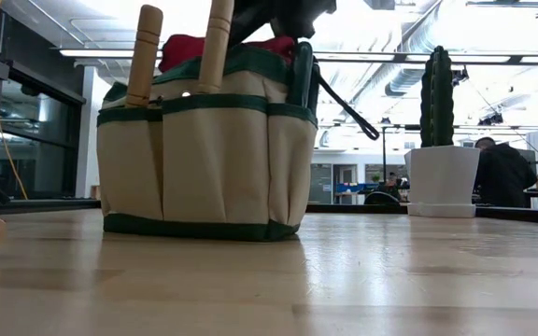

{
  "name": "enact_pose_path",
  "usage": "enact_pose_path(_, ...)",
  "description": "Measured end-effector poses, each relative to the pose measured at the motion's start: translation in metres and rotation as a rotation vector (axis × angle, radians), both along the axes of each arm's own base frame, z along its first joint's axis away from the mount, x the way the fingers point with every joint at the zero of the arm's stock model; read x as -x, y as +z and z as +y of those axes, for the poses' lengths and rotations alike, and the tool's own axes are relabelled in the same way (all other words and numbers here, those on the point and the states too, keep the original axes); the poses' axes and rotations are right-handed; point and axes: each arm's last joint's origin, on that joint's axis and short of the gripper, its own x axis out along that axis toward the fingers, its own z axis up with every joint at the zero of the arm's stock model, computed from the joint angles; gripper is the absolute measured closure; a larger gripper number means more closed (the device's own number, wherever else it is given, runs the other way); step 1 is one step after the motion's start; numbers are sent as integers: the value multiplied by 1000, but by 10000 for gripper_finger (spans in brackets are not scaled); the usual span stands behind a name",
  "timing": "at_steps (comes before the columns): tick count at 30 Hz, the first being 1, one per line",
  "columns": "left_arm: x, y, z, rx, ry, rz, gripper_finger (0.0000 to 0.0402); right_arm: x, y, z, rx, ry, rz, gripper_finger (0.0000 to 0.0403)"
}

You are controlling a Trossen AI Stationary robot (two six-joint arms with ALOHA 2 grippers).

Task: Pick & Place Garden tools in Gardening bag
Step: Put the red gloves into the gardening bag

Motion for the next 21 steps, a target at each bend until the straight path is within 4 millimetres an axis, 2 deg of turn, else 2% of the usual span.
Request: enact_pose_path(21, 0, 0, 0, 5, -4, -1, 290, -1, 4, 0, -4, 29, -38, 179)
